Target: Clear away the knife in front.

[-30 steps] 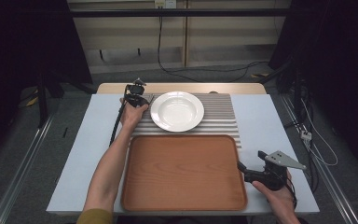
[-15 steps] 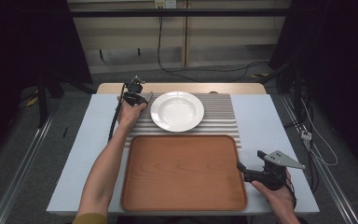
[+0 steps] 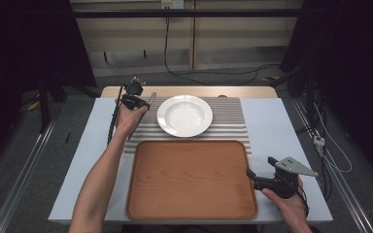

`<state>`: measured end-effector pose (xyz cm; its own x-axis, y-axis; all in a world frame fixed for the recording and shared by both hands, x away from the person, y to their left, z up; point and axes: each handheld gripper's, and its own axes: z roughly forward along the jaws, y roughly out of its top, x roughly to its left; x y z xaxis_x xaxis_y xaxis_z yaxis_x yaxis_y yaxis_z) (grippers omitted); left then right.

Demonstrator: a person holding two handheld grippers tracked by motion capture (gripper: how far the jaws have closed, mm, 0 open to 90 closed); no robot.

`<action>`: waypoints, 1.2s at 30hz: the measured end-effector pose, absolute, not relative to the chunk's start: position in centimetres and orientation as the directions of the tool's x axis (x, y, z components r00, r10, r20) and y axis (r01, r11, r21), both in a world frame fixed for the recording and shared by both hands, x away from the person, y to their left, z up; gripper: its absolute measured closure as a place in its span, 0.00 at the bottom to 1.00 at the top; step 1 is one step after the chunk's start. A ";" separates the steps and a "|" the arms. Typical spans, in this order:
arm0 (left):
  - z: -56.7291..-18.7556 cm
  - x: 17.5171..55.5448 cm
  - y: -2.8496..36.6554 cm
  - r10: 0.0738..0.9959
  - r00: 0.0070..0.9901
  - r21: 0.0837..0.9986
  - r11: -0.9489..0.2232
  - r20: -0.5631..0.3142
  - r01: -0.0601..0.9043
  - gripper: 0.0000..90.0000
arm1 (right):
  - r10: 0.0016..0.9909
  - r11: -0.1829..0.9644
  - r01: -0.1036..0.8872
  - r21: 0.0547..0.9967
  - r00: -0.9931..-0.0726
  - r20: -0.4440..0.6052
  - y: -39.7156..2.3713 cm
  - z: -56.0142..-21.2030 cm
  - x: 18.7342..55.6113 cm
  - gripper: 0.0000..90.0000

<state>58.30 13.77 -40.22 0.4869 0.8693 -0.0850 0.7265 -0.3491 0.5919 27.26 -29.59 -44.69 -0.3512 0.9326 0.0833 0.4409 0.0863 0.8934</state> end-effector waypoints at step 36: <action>-35.9 50.7 12.8 0.804 0.590 0.645 -0.416 -0.069 0.642 0.89 | 0.929 0.099 0.439 0.893 -0.363 0.076 -29.1 -44.5 27.3 0.09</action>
<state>50.72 12.79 -35.92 0.5904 0.8041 -0.0691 0.6415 -0.4156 0.6447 27.33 -29.14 -44.54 -0.3632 0.9287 0.0756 0.4391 0.0991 0.8930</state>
